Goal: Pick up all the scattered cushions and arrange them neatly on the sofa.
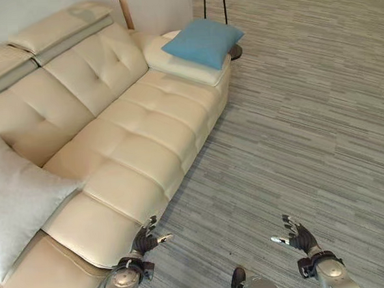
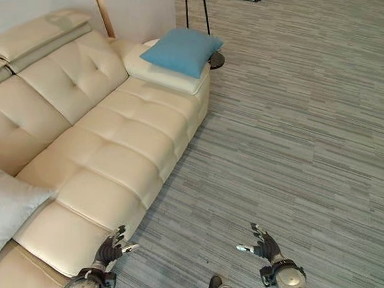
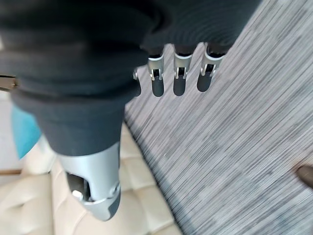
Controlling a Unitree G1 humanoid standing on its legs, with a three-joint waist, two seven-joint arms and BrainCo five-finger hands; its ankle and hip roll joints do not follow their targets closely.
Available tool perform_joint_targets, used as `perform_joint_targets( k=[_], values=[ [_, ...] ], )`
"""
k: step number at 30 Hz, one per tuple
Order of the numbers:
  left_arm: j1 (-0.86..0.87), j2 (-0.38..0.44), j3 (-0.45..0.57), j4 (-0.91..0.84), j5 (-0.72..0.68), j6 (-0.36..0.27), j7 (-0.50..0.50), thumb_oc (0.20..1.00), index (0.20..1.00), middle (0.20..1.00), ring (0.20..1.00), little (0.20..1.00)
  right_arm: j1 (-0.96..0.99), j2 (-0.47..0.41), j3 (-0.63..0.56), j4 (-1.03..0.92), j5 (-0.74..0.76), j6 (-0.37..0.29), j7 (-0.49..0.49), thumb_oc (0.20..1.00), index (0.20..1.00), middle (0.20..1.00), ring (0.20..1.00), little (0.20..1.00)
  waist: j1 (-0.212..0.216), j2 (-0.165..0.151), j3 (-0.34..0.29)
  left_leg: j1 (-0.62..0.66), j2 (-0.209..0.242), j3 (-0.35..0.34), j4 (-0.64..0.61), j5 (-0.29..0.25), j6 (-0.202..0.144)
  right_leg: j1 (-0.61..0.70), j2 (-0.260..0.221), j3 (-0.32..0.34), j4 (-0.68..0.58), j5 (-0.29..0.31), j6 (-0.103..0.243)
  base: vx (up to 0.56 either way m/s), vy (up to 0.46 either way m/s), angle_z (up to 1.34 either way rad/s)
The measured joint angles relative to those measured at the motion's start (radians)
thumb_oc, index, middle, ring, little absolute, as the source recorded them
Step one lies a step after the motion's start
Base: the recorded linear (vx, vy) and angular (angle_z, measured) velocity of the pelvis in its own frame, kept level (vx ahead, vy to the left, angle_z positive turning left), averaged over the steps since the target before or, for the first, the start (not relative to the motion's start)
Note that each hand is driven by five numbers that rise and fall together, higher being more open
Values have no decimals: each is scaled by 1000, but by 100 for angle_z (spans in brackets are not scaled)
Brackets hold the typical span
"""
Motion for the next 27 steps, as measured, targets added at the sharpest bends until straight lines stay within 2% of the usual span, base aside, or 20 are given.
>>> perform_joint_targets(
  k=[1, 2, 4, 6, 7, 10, 12, 13, 14, 15, 16, 17, 18, 19, 21, 22, 23, 24, 26, 27],
  values=[
    [-3, -1, -8, 8, 0, 0, 0, 1000, 1000, 1000, 1000, 1000, -1, -2, 1, -2, 1, 0, -6, 1000, 1000, 1000, 1000, 1000, 0, -20, 6, -59, -4, -51, 86, 0, -12, 9, 3, 7, -26, 15, -28, 163, -41, -43],
    [7, -1, -13, 1, 0, 0, 0, 1000, 1000, 1000, 1000, 1000, -11, -5, 6, -4, 5, 0, -8, 1000, 1000, 1000, 1000, 1000, 3, -32, 9, -86, -33, -80, 74, -19, -25, 15, 3, 20, -41, 19, -22, 344, -54, -27],
    [11, -9, -19, -17, 0, -2, 0, 1000, 1000, 1000, 1000, 1000, -9, -14, 6, -8, 10, 1, -7, 1000, 1000, 1000, 1000, 1000, 19, -42, 16, -133, -98, -156, -45, -36, -24, 31, 21, 54, -88, 24, -27, 231, -13, -41],
    [30, -8, -20, -13, 0, 0, 0, 1000, 1000, 1000, 1000, 1000, -12, -8, 7, -1, 10, 0, -7, 1000, 1000, 1000, 1000, 1000, 40, -42, 20, -190, -148, -181, -168, -18, -13, 87, 60, 62, -167, 41, -20, 280, 11, -56],
    [45, -6, -20, -13, 0, 1, 0, 1000, 1000, 1000, 1000, 1000, -11, -5, 11, -1, 10, 0, -7, 1000, 1000, 1000, 1000, 1000, 43, -42, 21, -228, -162, -185, -192, -1, -9, 118, 82, 65, -198, 45, -24, 284, 26, -36],
    [62, -9, -17, 3, 0, 2, 2, 1000, 1000, 1000, 1000, 1000, -17, -7, 44, 17, 9, -1, -8, 1000, 1000, 1000, 1000, 1000, 77, -38, 18, -261, -195, -280, -317, 32, -17, 161, 127, 121, -234, 31, -27, 382, 134, -48],
    [69, -8, -12, 15, 1, 6, 2, 1000, 1000, 1000, 1000, 1000, -28, 2, 44, 42, 9, 0, -7, 1000, 1000, 1000, 1000, 1000, 94, -30, 19, -268, -203, -270, -316, 43, 4, 176, 137, 171, -225, 18, -22, 327, 172, -72],
    [73, -8, -12, 14, 1, 6, 3, 1000, 1000, 1000, 1000, 1000, -26, -1, 44, 40, 9, -1, -7, 1000, 1000, 1000, 1000, 1000, 97, -21, 19, -266, -206, -261, -312, 58, 25, 184, 139, 184, -222, 23, -33, 392, 219, -80],
    [78, -8, -12, 14, 1, 7, 2, 1000, 1000, 1000, 1000, 1000, -26, -3, 43, 36, 8, 0, -7, 1000, 1000, 1000, 1000, 1000, 92, -11, 16, -246, -219, -258, -307, 73, 49, 201, 137, 202, -226, 6, -15, 472, 288, -64],
    [89, -16, -5, 29, 1, 7, 1, 1000, 1000, 1000, 1000, 1000, -12, -3, 41, 39, 6, 1, -5, 1000, 1000, 1000, 1000, 1000, 90, -3, 14, -209, -233, -252, -304, 69, 71, 223, 129, 225, -202, -20, 1, 283, 192, -65],
    [94, -21, 4, 28, 1, 8, 1, 1000, 1000, 1000, 1000, 1000, -1, -2, 44, 36, 6, 1, -5, 1000, 1000, 1000, 1000, 1000, 83, 1, 9, -160, -243, -248, -321, 119, 111, 220, 118, 250, -147, -52, 27, 367, 253, -81],
    [98, -17, 11, 25, 1, 10, 1, 1000, 1000, 1000, 1000, 1000, 6, 2, 50, 21, 6, 0, 3, 1000, 1000, 1000, 1000, 1000, 81, -1, 6, -118, -262, -207, -316, 120, 120, 186, 72, 280, 2, -109, 85, 245, 170, -71],
    [89, -6, 15, 13, 1, 5, 1, 1000, 1000, 1000, 1000, 1000, 13, 4, 50, 7, 6, 0, 5, 1000, 1000, 1000, 1000, 1000, 71, -8, 1, -110, -279, -207, -313, 110, 129, 144, 44, 284, 79, -137, 106, 320, 207, -45],
    [51, 24, 16, -1, 1, 3, 1, 1000, 1000, 1000, 1000, 1000, 4, 11, 48, -3, 6, 1, 7, 1000, 1000, 1000, 1000, 1000, 61, -36, 1, -106, -323, -199, -304, 77, 155, 122, -5, 288, 120, -144, 116, 303, 188, -16],
    [11, 37, 21, -2, 1, 4, 2, 1000, 1000, 1000, 1000, 1000, -28, 21, 46, -3, 6, 2, 12, 1000, 1000, 1000, 1000, 1000, 66, -35, 4, -82, -336, -177, -309, 57, 176, 36, -32, 307, 319, -144, 131, 246, 140, -15],
    [5, 41, 23, -1, 1, 4, 2, 1000, 1000, 1000, 1000, 1000, -38, 27, 46, -5, 6, 1, 14, 1000, 1000, 1000, 1000, 1000, 67, -33, 4, -58, -342, -175, -315, 45, 186, 7, -43, 304, 402, -143, 157, 142, 66, -26],
    [1, 42, 21, -3, 1, 3, 5, 1000, 1000, 1000, 1000, 1000, -49, 32, 45, -12, 7, -1, 14, 1000, 1000, 1000, 1000, 1000, 67, -25, 10, -27, -344, -174, -323, 3, 197, -39, -54, 298, 483, -148, 166, 230, 81, -34],
    [0, 42, 23, -4, 1, 3, 7, 1000, 1000, 1000, 1000, 1000, -60, 38, 46, -18, 7, -2, 15, 1000, 1000, 1000, 1000, 1000, 75, -25, 9, -8, -347, -170, -333, 5, 196, -74, -64, 297, 533, -152, 165, 239, 43, -29],
    [5, 39, 14, -4, 1, 3, 11, 1000, 1000, 1000, 1000, 1000, -71, 39, 50, -47, 7, -3, 16, 1000, 1000, 1000, 1000, 1000, 66, 1, 21, 47, -340, -168, -367, -15, 179, -166, -72, 230, 459, -177, 157, 291, 7, -18],
    [12, 39, 13, -5, 1, 4, 9, 1000, 1000, 1000, 1000, 1000, -71, 39, 52, -53, 7, -3, 15, 1000, 1000, 1000, 1000, 1000, 62, 9, 25, 55, -337, -152, -366, 10, 180, -198, -70, 218, 403, -167, 155, 282, -63, -3]
  ],
)
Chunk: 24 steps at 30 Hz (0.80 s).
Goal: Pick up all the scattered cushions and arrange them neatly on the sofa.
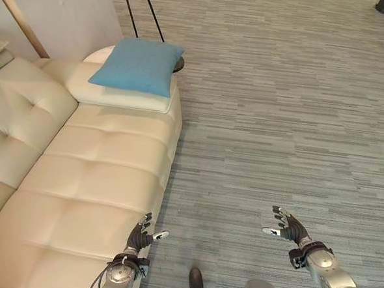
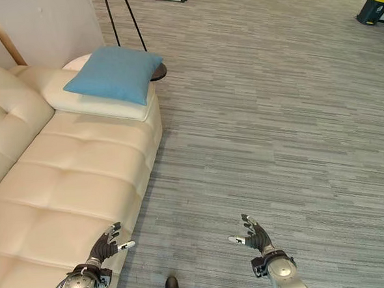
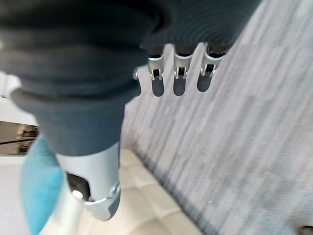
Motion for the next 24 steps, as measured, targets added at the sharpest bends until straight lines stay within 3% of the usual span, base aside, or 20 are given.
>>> perform_joint_targets(
  k=[2, 3, 4, 5, 7, 10, 11, 12, 13, 14, 15, 16, 18, 19, 20, 21, 22, 23, 24],
  values=[
    [1, -2, 1, -1, 0, -2, 1, 1000, 1000, 1000, 1000, 1000, 10, -4, 2, -8, 0, 0, 0, 1000, 1000, 1000, 1000, 1000, -2, 0, 1, 9, -2, 3, -1, -16, -9, -42, 0, -4, -26, 8, -1, 307, -101, 0],
    [1, -4, 5, 2, 0, -2, 3, 1000, 1000, 1000, 1000, 1000, 22, -8, 8, -10, 0, 3, 0, 1000, 1000, 1000, 1000, 1000, -2, -8, 6, 16, -5, 8, 1, -67, -30, -128, 0, -30, -155, 84, -6, 321, -133, 1],
    [1, -3, 5, 9, 0, -1, 3, 1000, 1000, 1000, 1000, 1000, 23, -7, 15, -11, 0, 4, 0, 1000, 1000, 1000, 1000, 1000, -10, -1, 17, 23, -10, -3, 0, -76, -40, -145, -1, -23, -271, 135, 9, 354, -179, 8],
    [0, -5, 6, 12, 0, 1, 2, 1000, 1000, 1000, 1000, 1000, 21, -7, 19, -9, -1, 5, 0, 1000, 1000, 1000, 1000, 1000, -20, -22, 18, 38, -15, -4, -1, -86, -40, -155, -3, -21, -378, 188, 19, 335, -190, 19],
    [4, -10, 7, 14, 1, 3, 1, 1000, 1000, 1000, 1000, 1000, 20, -4, 25, 0, -5, 6, 0, 1000, 1000, 1000, 1000, 1000, -24, -24, 28, 69, -25, -6, 6, -114, -52, -151, -11, -31, -514, 253, 10, 370, -213, 12],
    [13, -32, -2, 10, 2, 2, 0, 1000, 1000, 1000, 1000, 1000, 49, -5, 25, 13, -10, 8, 1, 1000, 1000, 1000, 1000, 1000, -44, -14, 23, 174, -3, -72, 22, -174, -77, -42, -16, -50, -484, 314, -18, 331, -234, 56],
    [20, -45, 1, 19, 3, -1, -2, 1000, 1000, 1000, 1000, 1000, 57, -10, 25, 24, -10, 4, 1, 1000, 1000, 1000, 1000, 1000, -46, -6, 10, 196, 19, -88, 28, -180, -96, -10, -3, -54, -481, 376, -48, 407, -391, 79],
    [17, -61, 0, 34, 2, -4, 0, 1000, 1000, 1000, 1000, 1000, 40, -12, 20, 58, -10, 9, 0, 1000, 1000, 1000, 1000, 1000, -46, 8, 8, 186, 40, -98, 88, -189, -112, 1, 9, -70, -456, 373, -50, 249, -289, 75],
    [8, -73, -8, 50, 2, -4, 0, 1000, 1000, 1000, 1000, 1000, 42, -23, 12, 57, -10, 11, 1, 1000, 1000, 1000, 1000, 1000, -47, 6, 7, 122, 58, -84, 240, -195, -123, 29, 23, -74, -463, 378, -85, 364, -392, 52],
    [30, -78, -7, 58, 2, -2, -5, 1000, 1000, 1000, 1000, 1000, 37, -46, -11, 41, -9, 4, 0, 1000, 1000, 1000, 1000, 1000, -29, 21, -1, 58, 112, -86, 438, -169, -162, 98, 74, -90, -504, 367, -148, 349, -351, 21],
    [35, -75, -1, 60, 1, -2, -5, 1000, 1000, 1000, 1000, 1000, 27, -55, -15, 39, -9, 2, -1, 1000, 1000, 1000, 1000, 1000, -20, 26, -4, 9, 140, -95, 560, -141, -201, 124, 97, -97, -511, 348, -176, 345, -312, 1],
    [30, -74, 1, 68, 0, -2, -4, 1000, 1000, 1000, 1000, 1000, 23, -61, -17, 36, -9, 1, -3, 1000, 1000, 1000, 1000, 1000, -17, 26, -4, -42, 161, -108, 661, -111, -216, 148, 111, -104, -517, 338, -195, 235, -170, 6],
    [21, -69, 2, 68, 0, -3, -5, 1000, 1000, 1000, 1000, 1000, 13, -63, -17, 36, -8, 1, -11, 1000, 1000, 1000, 1000, 1000, -13, -1, -3, -120, 176, -88, 734, -120, -202, 191, 123, -106, -531, 307, -229, 278, -138, 12],
    [21, -68, 2, 67, 0, -2, -5, 1000, 1000, 1000, 1000, 1000, 11, -61, -16, 30, -8, 1, -12, 1000, 1000, 1000, 1000, 1000, -9, -17, -1, -148, 169, -63, 672, -131, -191, 223, 125, -108, -560, 299, -233, 389, -89, -3],
    [6, -70, -1, 64, 1, -2, -5, 1000, 1000, 1000, 1000, 1000, 14, -61, -17, 26, -8, 1, -13, 1000, 1000, 1000, 1000, 1000, -3, -29, 7, -214, 152, -41, 471, -128, -184, 284, 144, -112, -615, 292, -230, 394, -49, -12],
    [7, -70, -1, 65, 1, -2, -5, 1000, 1000, 1000, 1000, 1000, 15, -59, -15, 29, -8, 2, -14, 1000, 1000, 1000, 1000, 1000, 1, -32, 8, -240, 151, -23, 362, -124, -186, 306, 157, -108, -633, 281, -212, 449, -23, -19],
    [8, -70, -1, 66, 1, -2, -5, 1000, 1000, 1000, 1000, 1000, 17, -57, -13, 33, -8, 2, -14, 1000, 1000, 1000, 1000, 1000, 2, -30, 11, -259, 148, -17, 239, -95, -177, 335, 174, -107, -656, 269, -194, 516, 9, -26],
    [14, -69, -1, 68, 1, -2, -5, 1000, 1000, 1000, 1000, 1000, 18, -51, -6, 54, -8, 4, -17, 1000, 1000, 1000, 1000, 1000, 5, -19, 12, -279, 146, -25, 57, -16, -179, 371, 210, -98, -658, 235, -160, 666, 68, -26],
    [17, -69, 1, 69, 1, -2, -4, 1000, 1000, 1000, 1000, 1000, 19, -48, -6, 59, -9, 5, -20, 1000, 1000, 1000, 1000, 1000, 10, -12, 18, -289, 149, -36, -2, 9, -181, 397, 226, -85, -658, 223, -155, 528, 62, -38]
  ],
)
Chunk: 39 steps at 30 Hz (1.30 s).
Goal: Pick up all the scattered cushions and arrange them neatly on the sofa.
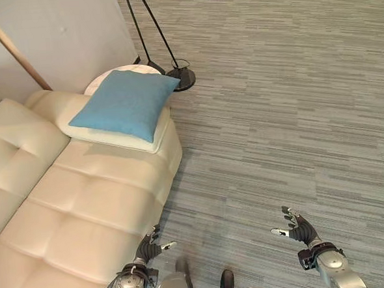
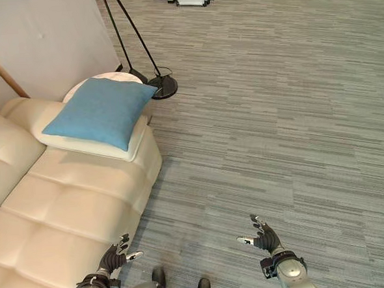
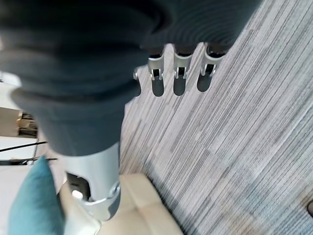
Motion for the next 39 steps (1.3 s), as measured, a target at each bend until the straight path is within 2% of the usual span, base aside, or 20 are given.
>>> perform_joint_targets(
  k=[1, 4, 6, 8, 9, 10, 11, 13, 15, 17, 20, 23, 27, 28, 30, 33, 35, 37, 38, 39],
  values=[
    [5, 1, 1, 1, 0, 0, 0, 1000, 1000, 1000, 1000, 1000, -1, 2, 0, 3, 0, 0, -1, 1000, 1000, 1000, 1000, 1000, 6, -1, 1, -18, 2, -8, -24, 11, -6, 18, 15, 19, 0, -37, 25, 435, 95, -40],
    [10, 1, 4, 20, 0, 7, 1, 1000, 1000, 1000, 1000, 1000, 2, 3, 0, 17, -1, 0, -1, 1000, 1000, 1000, 1000, 1000, 26, -4, 7, -45, 1, 15, -23, 37, 30, 82, 37, 40, 2, -60, 0, 438, 136, -43],
    [19, 0, 13, 20, 0, 11, 2, 1000, 1000, 1000, 1000, 1000, -1, 2, -3, 17, -2, 0, -1, 1000, 1000, 1000, 1000, 1000, 37, -15, 6, -57, -3, 43, -3, 40, 37, 120, 34, 70, 3, -101, 32, 618, 235, -44],
    [14, -2, 19, 18, 0, 18, 2, 1000, 1000, 1000, 1000, 1000, 11, 0, -3, 22, -4, 0, 1, 1000, 1000, 1000, 1000, 1000, 37, -39, -2, -51, -28, 151, 46, 50, 97, 184, 6, 93, 13, -135, 75, 479, 208, -39],
    [19, -9, 19, 15, 0, 19, 2, 1000, 1000, 1000, 1000, 1000, 16, -11, -2, 21, -4, 0, 1, 1000, 1000, 1000, 1000, 1000, 40, -16, -9, -30, -23, 154, 31, 37, 123, 191, 19, 95, 42, -138, 78, 533, 259, -21],
    [24, -6, 19, 17, 0, 19, 0, 1000, 1000, 1000, 1000, 1000, 22, -8, -5, 21, -5, 4, -1, 1000, 1000, 1000, 1000, 1000, 42, -10, -11, -9, -31, 142, 28, 97, 163, 211, 17, 96, 71, -143, 86, 440, 252, -2],
    [9, -4, 22, 31, 0, 20, 1, 1000, 1000, 1000, 1000, 1000, 34, -5, -1, 22, -5, 5, 1, 1000, 1000, 1000, 1000, 1000, 39, -23, -12, 6, -36, 153, 57, 99, 166, 211, 3, 94, 123, -152, 100, 401, 260, 17],
    [0, 9, 14, 48, 0, 20, 5, 1000, 1000, 1000, 1000, 1000, 68, 5, 22, 14, -22, 17, 12, 1000, 1000, 1000, 1000, 1000, 40, -27, -38, 93, -48, 151, 71, 110, 193, 58, -54, 53, 589, -115, 122, 397, 259, 20],
    [-14, 39, 15, 44, 0, 21, 11, 1000, 1000, 1000, 1000, 1000, 74, 25, 35, -24, -22, 17, 12, 1000, 1000, 1000, 1000, 1000, 39, -82, -63, 164, -135, 136, 62, 30, 239, -102, -200, 35, 939, -65, 152, 392, 203, 30],
    [-49, 35, 8, 30, 0, 20, 17, 1000, 1000, 1000, 1000, 1000, 35, 34, 36, -38, -22, 16, 12, 1000, 1000, 1000, 1000, 1000, 39, -49, -58, 225, -151, 109, 45, 2, 263, -224, -239, 49, 1016, -106, 145, 390, 142, 46],
    [-59, 23, 9, 18, -1, 13, 16, 1000, 1000, 1000, 1000, 1000, -2, 30, 35, -49, -22, 13, 18, 1000, 1000, 1000, 1000, 1000, 29, 23, -21, 365, -143, 30, -34, -3, 263, -386, -233, 56, 882, -193, 148, 367, 51, 73],
    [-2, 27, 11, 19, -1, 6, 13, 1000, 1000, 1000, 1000, 1000, -10, 30, 39, -44, -22, 14, 20, 1000, 1000, 1000, 1000, 1000, 30, 20, -15, 445, -138, -13, -51, -66, 196, -492, -206, 42, 572, -149, 139, 392, -107, 75],
    [21, 3, 36, 97, -1, 5, 13, 1000, 1000, 1000, 1000, 1000, 11, 31, 39, 23, -22, 18, 12, 1000, 1000, 1000, 1000, 1000, -7, -25, -14, 480, -121, -203, -24, -117, 161, -490, -98, 349, 206, -19, 171, 202, -152, 174],
    [21, 7, 36, 94, -1, 5, 13, 1000, 1000, 1000, 1000, 1000, 42, 28, 30, 45, -22, 20, 9, 1000, 1000, 1000, 1000, 1000, -3, -50, -11, 507, -128, -240, 27, -161, 91, -415, -119, 344, 197, 79, 139, 133, -250, 265],
    [25, -2, 38, 94, -2, -2, 14, 1000, 1000, 1000, 1000, 1000, 28, 28, 25, 80, -21, 19, 4, 1000, 1000, 1000, 1000, 1000, 11, -37, -16, 479, -100, -231, 108, -169, 74, -353, -135, 229, 163, 132, 80, 126, -205, 176],
    [27, -7, 39, 76, -13, -5, 14, 1000, 1000, 1000, 1000, 1000, -8, 19, 14, 70, -18, 15, 0, 1000, 1000, 1000, 1000, 1000, 53, -52, -11, 342, -102, -230, 261, -195, 35, -265, -140, 173, 51, 206, 19, 129, -143, 147],
    [39, -11, 41, 76, -43, -6, 15, 1000, 1000, 1000, 1000, 1000, -18, 25, -8, 69, -13, 7, -2, 1000, 1000, 1000, 1000, 1000, 67, -34, -4, 286, -103, -171, 243, -153, 38, -234, -133, 94, 49, 187, -1, 104, -82, 112],
    [34, -3, 39, 75, -44, -4, 16, 1000, 1000, 1000, 1000, 1000, 4, 25, -7, 62, -1, -1, -1, 1000, 1000, 1000, 1000, 1000, 57, -35, 1, 241, -78, -30, 207, -135, 59, -236, -134, 22, 52, 164, -9, 139, -23, 108],
    [34, -2, 40, 74, -45, -3, 19, 1000, 1000, 1000, 1000, 1000, 3, 23, -2, 49, 0, -2, 0, 1000, 1000, 1000, 1000, 1000, 60, -12, -2, 225, -56, 23, 156, -152, 84, -246, -119, -5, 58, 146, 17, 160, 10, 49],
    [40, -4, 43, 67, -45, -3, 21, 1000, 1000, 1000, 1000, 1000, -19, 23, -7, 53, 0, -2, 0, 1000, 1000, 1000, 1000, 1000, 81, 17, 5, 203, 1, 73, 146, -105, 102, -290, -93, -37, 180, 91, 11, 180, 19, 3]
  ],
)
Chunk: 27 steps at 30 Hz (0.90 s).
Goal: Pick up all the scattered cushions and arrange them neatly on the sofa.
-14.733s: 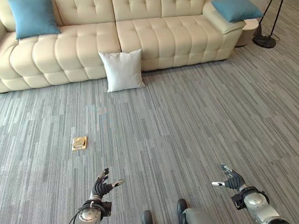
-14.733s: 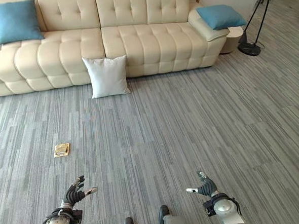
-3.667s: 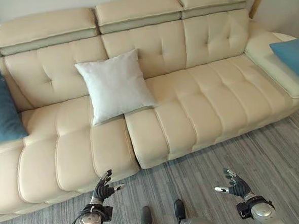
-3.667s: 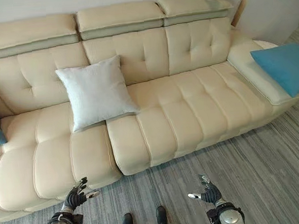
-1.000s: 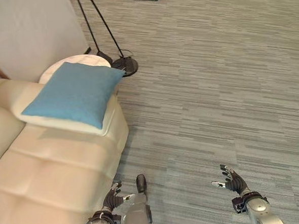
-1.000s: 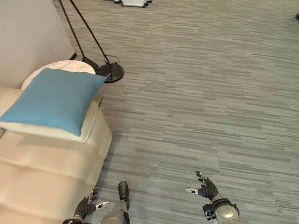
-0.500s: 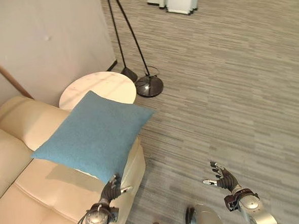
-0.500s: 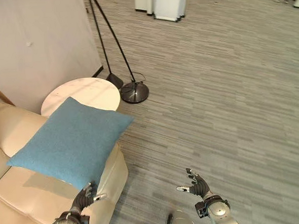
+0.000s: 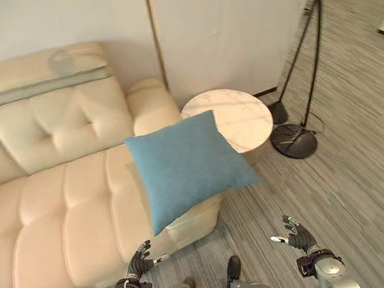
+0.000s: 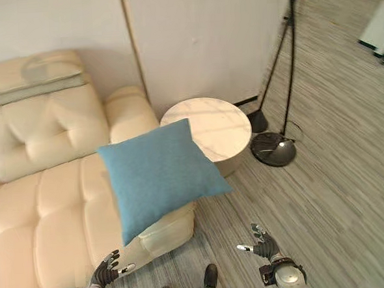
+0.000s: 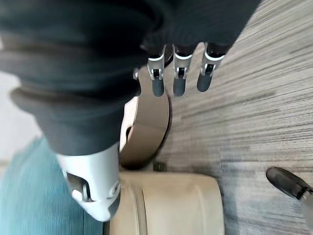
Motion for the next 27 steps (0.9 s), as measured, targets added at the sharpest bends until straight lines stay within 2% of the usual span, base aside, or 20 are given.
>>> perform_joint_targets(
  k=[2, 3, 4, 5, 7, 8, 9, 10, 11, 12, 13, 14, 16, 18, 19, 20, 21, 22, 23, 27],
  values=[
    [31, 21, -3, -49, 0, -1, 5, 1000, 1000, 1000, 1000, 1000, 8, 6, 0, -4, 0, 2, 1, 1000, 1000, 1000, 1000, 1000, 5, -13, -3, -12, 16, 53, -5, 21, 5, -90, -50, -22, 398, -203, 6, 233, 35, 24],
    [39, 31, -1, -57, 0, -1, 6, 1000, 1000, 1000, 1000, 1000, 22, 6, -3, -4, 0, 3, 0, 1000, 1000, 1000, 1000, 1000, -10, -39, -4, -7, 1, 55, 3, 30, -30, -42, -91, -39, 434, -289, 24, 299, 75, 57],
    [24, 36, 16, -25, 0, 2, 13, 1000, 1000, 1000, 1000, 1000, 11, 6, -6, 13, 0, 6, -1, 1000, 1000, 1000, 1000, 1000, -11, -60, 13, -29, -1, 62, 82, 2, -64, 40, -88, -13, 338, -377, 1, 390, 193, 37],
    [22, 39, 37, 2, 0, 5, 14, 1000, 1000, 1000, 1000, 1000, 3, 15, -5, 11, 0, 10, 0, 1000, 1000, 1000, 1000, 1000, -15, -74, 10, -43, -3, 75, 62, 3, -71, 97, -74, -2, 220, -325, 1, 355, 232, -5],
    [34, 23, 83, 22, 1, 3, 16, 1000, 1000, 1000, 1000, 1000, 0, 14, -6, -26, 0, 7, 0, 1000, 1000, 1000, 1000, 1000, -16, -66, 4, 4, -35, 71, -95, 34, -22, 210, -56, 48, 43, -226, 37, 427, 266, -77],
    [32, 21, 86, 35, 1, 2, 17, 1000, 1000, 1000, 1000, 1000, 4, 8, -3, -32, -1, 8, 1, 1000, 1000, 1000, 1000, 1000, -27, -43, -11, 34, -46, 64, -132, 57, 1, 255, -46, 70, 16, -226, 52, 454, 300, -117],
    [36, 26, 102, 49, 1, 1, 20, 1000, 1000, 1000, 1000, 1000, 18, 9, 7, -49, -1, 15, 2, 1000, 1000, 1000, 1000, 1000, -30, -50, -35, 72, -70, 62, -135, 89, 23, 280, -72, 94, 28, -244, 80, 354, 308, -83],
    [18, 31, 122, 48, 1, 1, 22, 1000, 1000, 1000, 1000, 1000, 40, 8, 5, -86, -1, 18, 2, 1000, 1000, 1000, 1000, 1000, -44, -62, -44, 122, -99, 73, -163, 79, 35, 262, -104, 91, 115, -249, 85, 312, 339, -51],
    [-22, 42, 122, 47, 1, 0, 22, 1000, 1000, 1000, 1000, 1000, 36, 8, 5, -90, -2, 20, 3, 1000, 1000, 1000, 1000, 1000, -50, -57, -44, 143, -111, 69, -165, 60, 61, 179, -135, 81, 316, -249, 92, 231, 268, 0],
    [-55, 66, 122, 38, 1, 0, 23, 1000, 1000, 1000, 1000, 1000, 26, 7, 3, -112, -3, 19, 4, 1000, 1000, 1000, 1000, 1000, -66, -55, -45, 151, -140, 50, -162, 43, 87, -24, -198, 95, 679, -203, 146, 257, 150, 32],
    [-68, 92, 120, 10, 1, -6, 24, 1000, 1000, 1000, 1000, 1000, 21, 8, 5, -141, -4, 20, 3, 1000, 1000, 1000, 1000, 1000, -68, -46, -39, 163, -165, 41, -161, 31, 104, -150, -218, 129, 810, -197, 164, 314, 21, 41],
    [-68, 96, 120, 8, 0, -8, 30, 1000, 1000, 1000, 1000, 1000, 17, 1, 3, -188, -4, 20, 0, 1000, 1000, 1000, 1000, 1000, -74, -27, -29, 196, -171, 14, -165, 21, 108, -203, -199, 126, 774, -216, 145, 298, -67, 43],
    [-56, 84, 126, 12, 0, -9, 36, 1000, 1000, 1000, 1000, 1000, -5, -44, 2, -231, -10, 17, -4, 1000, 1000, 1000, 1000, 1000, -84, 9, -14, 235, -176, -70, -162, -7, 64, -228, -86, 187, 372, -221, 119, 208, -139, 64],
    [-39, 69, 132, 22, -5, -12, 35, 1000, 1000, 1000, 1000, 1000, -14, -73, 5, -216, -16, 27, -14, 1000, 1000, 1000, 1000, 1000, -71, 3, -21, 285, -165, -91, -150, -17, 48, -120, -25, 177, 146, -122, 16, 152, -178, 48],
    [-20, 68, 166, 62, -17, -13, 35, 1000, 1000, 1000, 1000, 1000, -42, -69, 24, -220, -21, 17, -15, 1000, 1000, 1000, 1000, 1000, -55, -26, -43, 274, -177, -94, -93, -20, 38, -10, -23, 180, 47, -24, -15, 140, -172, -19],
    [-12, 61, 188, 92, -43, -11, 35, 1000, 1000, 1000, 1000, 1000, -86, -68, 42, -208, -21, 17, -16, 1000, 1000, 1000, 1000, 1000, -31, -95, -65, 215, -206, -93, 56, -51, -17, 89, -67, 181, -85, 64, 9, 126, -162, 36],
    [-19, 59, 188, 94, -44, -12, 32, 1000, 1000, 1000, 1000, 1000, -133, -68, 44, -209, -22, 13, -18, 1000, 1000, 1000, 1000, 1000, -41, -112, -66, 160, -167, -107, 1, -82, -19, 122, -83, 155, -153, 86, 18, 141, -229, 44],
    [-45, 64, 163, 96, -44, -12, 32, 1000, 1000, 1000, 1000, 1000, -184, -81, 57, -168, -24, 3, -19, 1000, 1000, 1000, 1000, 1000, -35, -77, -64, 185, -105, -106, -181, 25, 13, 120, -40, 138, -160, 76, 37, 88, -173, 65],
    [-53, 70, 154, 105, -44, -7, 34, 1000, 1000, 1000, 1000, 1000, -209, -78, 85, -144, -25, 4, -19, 1000, 1000, 1000, 1000, 1000, -32, -78, -64, 195, -99, -116, -209, 54, -6, 128, -37, 130, -172, 87, 53, 64, -145, 65],
    [-64, 57, 58, 68, -43, 1, 22, 1000, 1000, 1000, 1000, 1000, -247, -63, 127, -56, -52, 5, 0, 1000, 1000, 1000, 1000, 1000, -24, -53, -60, 215, -97, -149, -216, 58, -12, 170, -42, 129, -187, 69, 70, 44, -56, 34]
  ],
)
